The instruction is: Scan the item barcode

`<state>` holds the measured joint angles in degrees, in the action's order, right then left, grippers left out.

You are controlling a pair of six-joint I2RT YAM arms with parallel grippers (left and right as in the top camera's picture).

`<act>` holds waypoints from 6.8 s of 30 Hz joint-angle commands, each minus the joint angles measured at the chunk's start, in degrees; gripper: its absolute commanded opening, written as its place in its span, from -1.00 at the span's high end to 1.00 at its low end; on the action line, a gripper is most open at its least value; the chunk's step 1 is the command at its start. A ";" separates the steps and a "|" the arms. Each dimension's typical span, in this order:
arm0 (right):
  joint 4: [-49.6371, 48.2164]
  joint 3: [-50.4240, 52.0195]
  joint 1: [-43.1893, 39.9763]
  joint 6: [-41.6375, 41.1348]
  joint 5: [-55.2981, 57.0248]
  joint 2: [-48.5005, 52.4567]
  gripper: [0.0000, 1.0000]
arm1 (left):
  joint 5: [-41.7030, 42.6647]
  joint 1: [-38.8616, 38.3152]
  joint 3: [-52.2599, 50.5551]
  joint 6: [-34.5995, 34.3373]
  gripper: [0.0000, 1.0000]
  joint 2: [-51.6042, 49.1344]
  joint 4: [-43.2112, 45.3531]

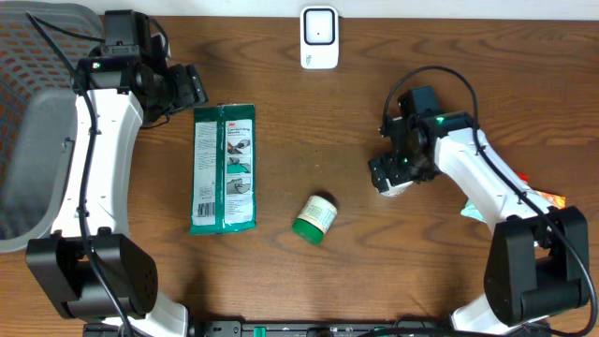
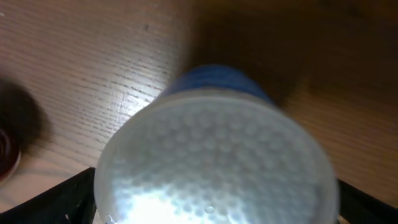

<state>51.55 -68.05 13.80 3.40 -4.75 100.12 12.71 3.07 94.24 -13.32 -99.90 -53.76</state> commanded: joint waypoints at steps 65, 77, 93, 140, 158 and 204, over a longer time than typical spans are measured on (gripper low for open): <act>26.91 -20.87 -10.95 33.14 -45.77 -3.32 0.78 | -0.57 0.17 -0.07 0.11 -0.61 -0.31 -0.17; 23.65 -20.87 -12.11 24.28 -39.63 -3.32 0.98 | -0.59 0.17 -0.07 0.11 -0.62 -0.31 -0.17; 22.56 -31.30 -5.25 16.96 -25.64 -3.32 0.98 | -0.59 0.17 -0.07 0.11 -0.62 -0.31 -0.20; -28.13 -80.94 26.58 64.28 75.21 48.81 0.99 | -0.59 0.17 -0.07 0.11 -0.62 -0.31 -0.17; -43.41 -80.91 23.30 79.01 69.99 59.67 0.98 | -0.59 0.17 -0.07 0.11 -0.61 -0.31 -0.17; -33.97 -80.85 20.37 82.36 61.05 59.67 0.98 | -0.59 0.17 -0.07 0.11 -0.62 -0.31 -0.20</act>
<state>17.15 -148.18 33.67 83.55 56.66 158.98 12.69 3.07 94.24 -13.32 -99.90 -53.76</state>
